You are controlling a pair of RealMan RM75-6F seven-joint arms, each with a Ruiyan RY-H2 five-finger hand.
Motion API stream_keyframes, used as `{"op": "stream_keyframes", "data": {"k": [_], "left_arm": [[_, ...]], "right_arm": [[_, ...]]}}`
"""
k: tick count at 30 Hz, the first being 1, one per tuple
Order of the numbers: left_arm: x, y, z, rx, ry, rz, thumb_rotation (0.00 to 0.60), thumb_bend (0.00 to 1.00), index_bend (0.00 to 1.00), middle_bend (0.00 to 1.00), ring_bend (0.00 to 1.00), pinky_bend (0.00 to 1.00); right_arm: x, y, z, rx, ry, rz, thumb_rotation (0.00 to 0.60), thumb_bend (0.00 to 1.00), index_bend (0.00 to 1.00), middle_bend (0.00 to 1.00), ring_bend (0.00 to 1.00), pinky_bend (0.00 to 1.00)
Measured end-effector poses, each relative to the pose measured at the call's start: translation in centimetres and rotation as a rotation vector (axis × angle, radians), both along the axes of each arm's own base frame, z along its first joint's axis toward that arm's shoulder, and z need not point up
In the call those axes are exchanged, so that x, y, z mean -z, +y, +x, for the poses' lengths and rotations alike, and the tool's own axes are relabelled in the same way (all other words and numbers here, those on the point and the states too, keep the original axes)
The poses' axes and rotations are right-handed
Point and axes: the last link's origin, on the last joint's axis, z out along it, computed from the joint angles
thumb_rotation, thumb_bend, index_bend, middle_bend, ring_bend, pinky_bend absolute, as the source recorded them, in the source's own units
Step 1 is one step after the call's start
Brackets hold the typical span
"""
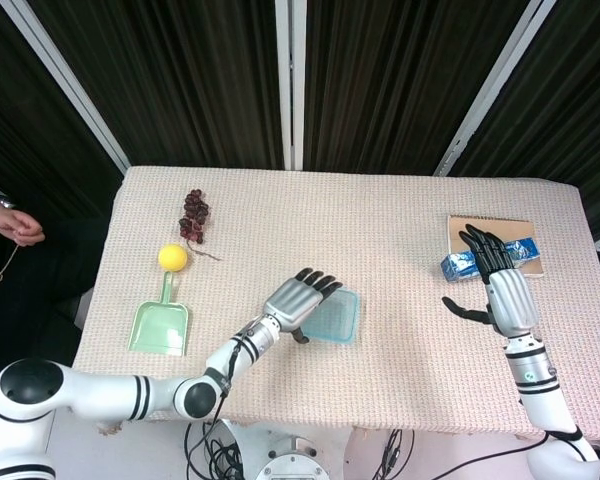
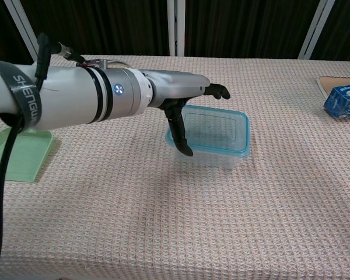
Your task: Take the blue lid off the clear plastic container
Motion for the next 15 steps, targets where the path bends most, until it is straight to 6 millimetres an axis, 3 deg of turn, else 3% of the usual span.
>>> {"op": "stream_keyframes", "data": {"k": [15], "left_arm": [[-0.38,0.88,0.44,-0.098,0.091,-0.061,0.6,0.03,0.0,0.0,0.0,0.02]], "right_arm": [[0.17,0.65,-0.71,0.015,0.021,0.019,0.6,0.07,0.0,0.0,0.0,0.0]]}}
